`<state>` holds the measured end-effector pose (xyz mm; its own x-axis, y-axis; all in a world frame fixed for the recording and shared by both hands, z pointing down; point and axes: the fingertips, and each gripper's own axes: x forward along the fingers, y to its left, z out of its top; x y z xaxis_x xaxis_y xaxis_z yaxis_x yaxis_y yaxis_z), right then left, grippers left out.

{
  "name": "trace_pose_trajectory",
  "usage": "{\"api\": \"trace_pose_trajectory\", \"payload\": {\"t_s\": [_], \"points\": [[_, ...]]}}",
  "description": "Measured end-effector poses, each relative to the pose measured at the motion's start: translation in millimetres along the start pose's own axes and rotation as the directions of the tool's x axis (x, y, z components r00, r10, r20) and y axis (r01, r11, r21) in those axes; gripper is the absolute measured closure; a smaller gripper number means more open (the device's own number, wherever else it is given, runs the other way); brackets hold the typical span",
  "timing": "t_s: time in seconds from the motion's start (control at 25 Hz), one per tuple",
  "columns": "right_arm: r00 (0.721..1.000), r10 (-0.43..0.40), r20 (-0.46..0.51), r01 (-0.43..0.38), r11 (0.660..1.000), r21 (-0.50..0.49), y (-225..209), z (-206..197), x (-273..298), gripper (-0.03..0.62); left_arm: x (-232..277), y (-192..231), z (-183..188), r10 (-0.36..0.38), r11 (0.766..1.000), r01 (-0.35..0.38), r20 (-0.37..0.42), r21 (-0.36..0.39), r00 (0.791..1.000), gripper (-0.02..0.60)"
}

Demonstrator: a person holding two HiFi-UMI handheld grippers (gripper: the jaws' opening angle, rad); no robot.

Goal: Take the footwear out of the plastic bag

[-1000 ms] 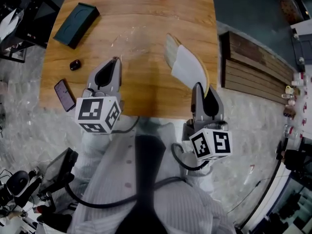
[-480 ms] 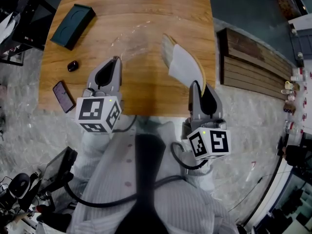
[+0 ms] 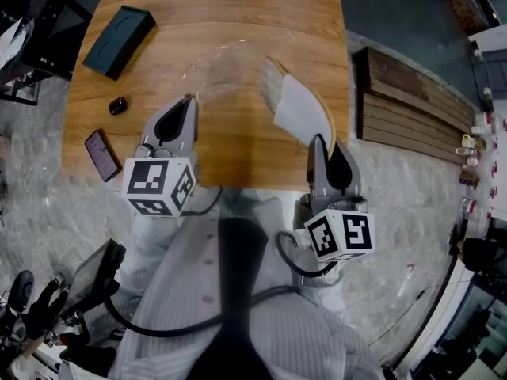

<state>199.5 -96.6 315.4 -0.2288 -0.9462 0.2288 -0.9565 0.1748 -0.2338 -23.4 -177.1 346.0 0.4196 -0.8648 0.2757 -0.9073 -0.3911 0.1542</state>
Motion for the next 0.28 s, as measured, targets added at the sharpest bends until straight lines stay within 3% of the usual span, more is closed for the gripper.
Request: {"api": "trace_pose_trajectory", "payload": {"t_s": [0.28], "points": [[1.0, 0.0, 0.0, 0.0, 1.0, 0.016, -3.0, 0.2, 0.0, 0.511, 0.6, -0.1, -1.3, 0.001, 1.0, -0.001, -0.004, -0.001, 1.0, 0.575]]}}
